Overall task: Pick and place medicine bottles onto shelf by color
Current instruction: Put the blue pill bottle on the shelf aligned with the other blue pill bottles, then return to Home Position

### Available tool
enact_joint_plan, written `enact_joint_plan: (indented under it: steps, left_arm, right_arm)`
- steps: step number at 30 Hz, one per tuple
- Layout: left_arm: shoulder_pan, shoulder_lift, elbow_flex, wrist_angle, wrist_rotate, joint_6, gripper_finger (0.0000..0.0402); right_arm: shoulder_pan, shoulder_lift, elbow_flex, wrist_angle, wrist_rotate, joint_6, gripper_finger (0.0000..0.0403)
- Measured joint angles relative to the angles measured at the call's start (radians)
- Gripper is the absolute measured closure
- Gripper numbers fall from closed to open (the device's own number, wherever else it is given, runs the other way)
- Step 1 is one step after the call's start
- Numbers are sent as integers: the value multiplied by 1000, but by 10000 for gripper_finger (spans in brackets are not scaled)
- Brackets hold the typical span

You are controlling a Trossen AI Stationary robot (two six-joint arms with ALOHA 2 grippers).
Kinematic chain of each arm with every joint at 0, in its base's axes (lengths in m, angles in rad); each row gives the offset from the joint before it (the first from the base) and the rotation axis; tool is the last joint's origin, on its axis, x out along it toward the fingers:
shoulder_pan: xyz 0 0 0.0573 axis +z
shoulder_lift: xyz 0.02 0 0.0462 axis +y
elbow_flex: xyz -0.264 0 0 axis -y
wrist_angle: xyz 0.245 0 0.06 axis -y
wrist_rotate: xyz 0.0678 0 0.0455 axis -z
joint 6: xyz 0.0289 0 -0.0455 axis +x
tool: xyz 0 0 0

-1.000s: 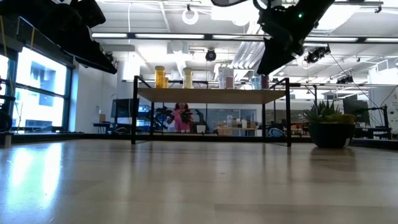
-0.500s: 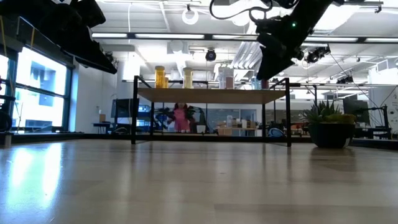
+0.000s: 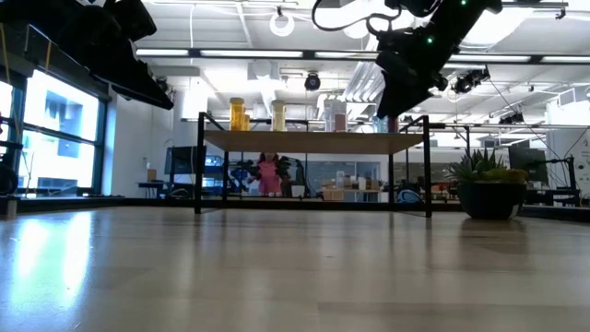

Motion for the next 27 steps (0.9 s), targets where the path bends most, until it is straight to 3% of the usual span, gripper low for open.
enact_joint_plan:
  steps: [9,17,27]
  left_arm:
    - [0,0,0,-10,0,0,200]
    - [-6,-36,-1,-63,5,-11,200]
    - [-130,-168,-32,13,0,-56,200]
  right_arm:
    - [21,0,17,-3,-60,16,203]
    - [126,0,106,-6,-84,18,203]
    - [246,-40,132,-39,-42,-112,203]
